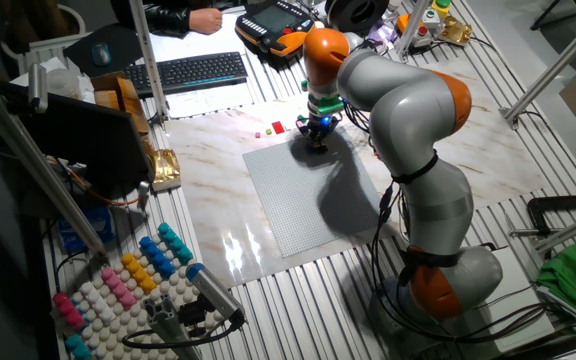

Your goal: Build with small Lego blocks

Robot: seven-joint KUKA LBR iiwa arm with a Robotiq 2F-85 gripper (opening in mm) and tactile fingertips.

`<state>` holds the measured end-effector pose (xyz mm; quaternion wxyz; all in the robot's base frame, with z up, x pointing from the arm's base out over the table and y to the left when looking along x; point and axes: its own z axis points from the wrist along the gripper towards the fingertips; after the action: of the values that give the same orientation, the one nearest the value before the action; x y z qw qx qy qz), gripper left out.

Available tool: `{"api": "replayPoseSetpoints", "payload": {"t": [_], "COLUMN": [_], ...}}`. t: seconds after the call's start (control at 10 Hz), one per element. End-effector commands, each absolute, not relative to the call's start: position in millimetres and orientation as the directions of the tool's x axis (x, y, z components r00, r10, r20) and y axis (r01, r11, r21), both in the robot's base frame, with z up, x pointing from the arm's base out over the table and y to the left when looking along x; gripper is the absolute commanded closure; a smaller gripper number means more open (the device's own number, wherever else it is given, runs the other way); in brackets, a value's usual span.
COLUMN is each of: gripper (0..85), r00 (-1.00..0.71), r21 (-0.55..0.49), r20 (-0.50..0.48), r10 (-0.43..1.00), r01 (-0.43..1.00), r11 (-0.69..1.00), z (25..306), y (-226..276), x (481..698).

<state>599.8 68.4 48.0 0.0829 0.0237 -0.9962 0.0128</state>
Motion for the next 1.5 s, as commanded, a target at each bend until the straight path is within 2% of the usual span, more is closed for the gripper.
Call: {"api": "replayPoseSetpoints", "payload": {"t": [0.0,1.1,1.3,1.4], "gripper": [84.0,82.7,80.0,76.0], "r00": [-0.985,-0.985,-0.985,-0.985], "r21": [-0.022,-0.012,-0.013,-0.014], "r20": [0.166,0.167,0.168,0.168], "r10": [-0.048,-0.04,-0.04,-0.035], "r01": [-0.052,-0.043,-0.043,-0.038], "r11": [0.998,0.999,0.999,0.999], "z": [47,34,34,34], "y": [70,70,70,70], "x": [600,605,606,606]}}
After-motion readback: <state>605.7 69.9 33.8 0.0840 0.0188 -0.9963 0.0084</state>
